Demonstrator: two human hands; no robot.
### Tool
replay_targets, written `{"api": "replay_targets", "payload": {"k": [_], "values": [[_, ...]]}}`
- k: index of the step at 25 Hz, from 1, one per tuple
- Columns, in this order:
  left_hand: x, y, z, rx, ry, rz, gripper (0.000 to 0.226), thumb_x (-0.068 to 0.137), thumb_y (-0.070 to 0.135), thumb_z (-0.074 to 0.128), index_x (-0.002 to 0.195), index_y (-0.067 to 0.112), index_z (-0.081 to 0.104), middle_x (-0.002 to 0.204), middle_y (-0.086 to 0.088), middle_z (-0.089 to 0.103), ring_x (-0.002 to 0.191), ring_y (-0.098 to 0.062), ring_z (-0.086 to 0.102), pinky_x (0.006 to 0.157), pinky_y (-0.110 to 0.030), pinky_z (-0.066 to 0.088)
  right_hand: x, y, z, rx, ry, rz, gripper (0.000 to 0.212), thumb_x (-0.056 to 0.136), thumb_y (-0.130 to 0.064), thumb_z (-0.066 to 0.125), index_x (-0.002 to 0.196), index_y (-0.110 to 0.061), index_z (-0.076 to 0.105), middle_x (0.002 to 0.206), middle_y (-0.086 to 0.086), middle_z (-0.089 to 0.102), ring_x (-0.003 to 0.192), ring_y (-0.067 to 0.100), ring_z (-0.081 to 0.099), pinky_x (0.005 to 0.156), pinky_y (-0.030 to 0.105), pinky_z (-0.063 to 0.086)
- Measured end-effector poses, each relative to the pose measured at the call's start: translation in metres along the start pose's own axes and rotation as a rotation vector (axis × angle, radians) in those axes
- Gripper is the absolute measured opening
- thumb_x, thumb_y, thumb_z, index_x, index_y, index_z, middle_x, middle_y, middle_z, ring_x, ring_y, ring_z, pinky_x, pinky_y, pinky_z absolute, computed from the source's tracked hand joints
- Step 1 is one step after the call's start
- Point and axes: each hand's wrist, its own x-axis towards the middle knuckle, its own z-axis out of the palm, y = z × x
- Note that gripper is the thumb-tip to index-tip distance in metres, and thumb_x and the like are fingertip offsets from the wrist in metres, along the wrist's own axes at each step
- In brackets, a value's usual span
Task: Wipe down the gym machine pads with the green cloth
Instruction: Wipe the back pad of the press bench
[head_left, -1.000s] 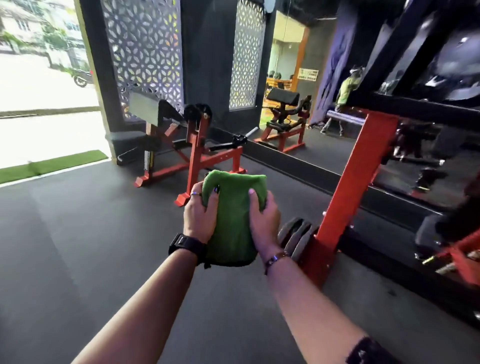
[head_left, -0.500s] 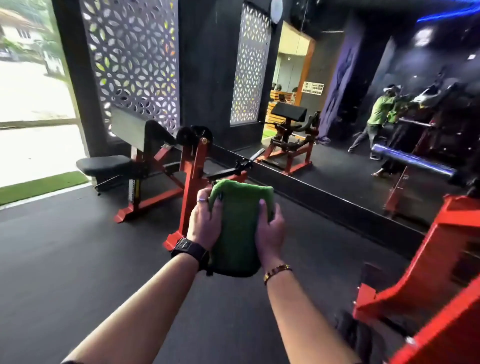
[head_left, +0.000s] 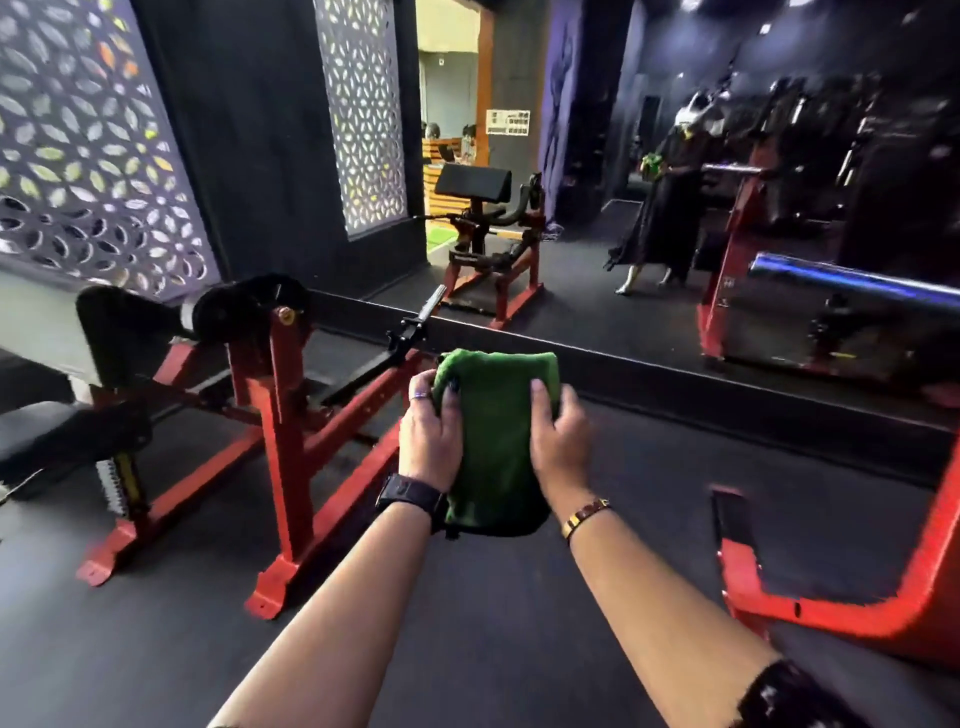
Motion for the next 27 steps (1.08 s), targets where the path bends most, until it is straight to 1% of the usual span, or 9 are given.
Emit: {"api": "replay_targets", "payload": {"k": [3,7,10,12,14,16,18,24,27], "values": [[0.087,-0.034,0.064,-0.043,-0.103,0.028,0.035,0.094,0.024,0.044,0.119,0.000,0.048,0.106,-0.020,0.064,0.097,-0.039,0.059,0.069,-0.020,0.030,0.085,0.036,0.047,-0.061,0.109,0.065,0.038,0.095,-0.044,0.047,0.093,-0.008,0.057,0.085,0.017,0.067,0.083,0.037,0.063,0.069,0.039,0.047],[0.174,-0.062,0.147,-0.072,-0.128,0.013,0.046,0.087,0.034,0.036,0.119,0.004,0.047,0.103,-0.019,0.065,0.093,-0.039,0.059,0.068,-0.027,0.033,0.185,0.063,0.074,-0.142,0.191,0.033,0.043,0.091,-0.049,0.044,0.089,-0.008,0.054,0.080,0.015,0.066,0.078,0.036,0.061,0.061,0.033,0.034],[0.233,-0.078,0.218,-0.123,-0.185,0.056,0.043,0.087,0.033,0.036,0.118,0.006,0.047,0.099,-0.018,0.065,0.090,-0.039,0.059,0.066,-0.026,0.032,0.265,0.097,0.088,-0.138,0.245,0.030,0.046,0.086,-0.057,0.040,0.083,-0.013,0.052,0.074,0.010,0.063,0.074,0.033,0.060,0.064,0.036,0.042],[0.272,-0.087,0.267,-0.137,-0.217,0.076,0.034,0.093,0.027,0.040,0.118,0.005,0.048,0.097,-0.016,0.064,0.088,-0.038,0.059,0.064,-0.024,0.029,0.319,0.125,0.097,-0.140,0.284,0.045,0.041,0.090,-0.052,0.046,0.080,-0.013,0.050,0.067,0.008,0.059,0.070,0.033,0.058,0.063,0.037,0.043],[0.310,-0.095,0.316,-0.160,-0.243,0.071,0.026,0.096,0.018,0.043,0.118,0.004,0.048,0.090,-0.007,0.061,0.086,-0.036,0.059,0.063,-0.022,0.028,0.374,0.149,0.105,-0.153,0.318,0.042,0.035,0.093,-0.042,0.052,0.074,-0.013,0.044,0.058,0.001,0.049,0.062,0.029,0.050,0.059,0.035,0.035],[0.349,-0.101,0.365,-0.191,-0.271,0.085,0.027,0.095,0.023,0.043,0.116,0.006,0.048,0.086,-0.001,0.057,0.080,-0.029,0.057,0.061,-0.022,0.029,0.431,0.171,0.112,-0.170,0.343,0.029,0.035,0.093,-0.041,0.051,0.072,-0.015,0.041,0.054,-0.003,0.043,0.059,0.026,0.045,0.058,0.035,0.030],[0.394,-0.103,0.421,-0.193,-0.291,0.110,0.032,0.093,0.029,0.040,0.115,0.007,0.048,0.087,0.003,0.055,0.078,-0.022,0.054,0.062,-0.023,0.029,0.495,0.190,0.118,-0.179,0.361,0.042,0.037,0.094,-0.044,0.049,0.073,-0.013,0.043,0.056,-0.002,0.045,0.060,0.027,0.047,0.059,0.036,0.035],[0.495,-0.099,0.556,-0.240,-0.347,0.161,0.027,0.097,0.025,0.040,0.118,0.008,0.046,0.091,0.001,0.056,0.081,-0.021,0.054,0.067,-0.026,0.034,0.647,0.236,0.117,-0.218,0.445,0.041,0.038,0.094,-0.046,0.045,0.085,-0.010,0.052,0.065,0.001,0.051,0.074,0.033,0.055,0.067,0.041,0.044],[0.531,-0.103,0.631,-0.292,-0.394,0.159,0.030,0.097,0.025,0.040,0.120,0.006,0.045,0.093,-0.001,0.057,0.081,-0.020,0.053,0.066,-0.023,0.031,0.713,0.270,0.108,-0.283,0.490,0.044,0.039,0.095,-0.045,0.044,0.082,-0.009,0.049,0.056,-0.001,0.046,0.060,0.029,0.050,0.056,0.035,0.035]]}}
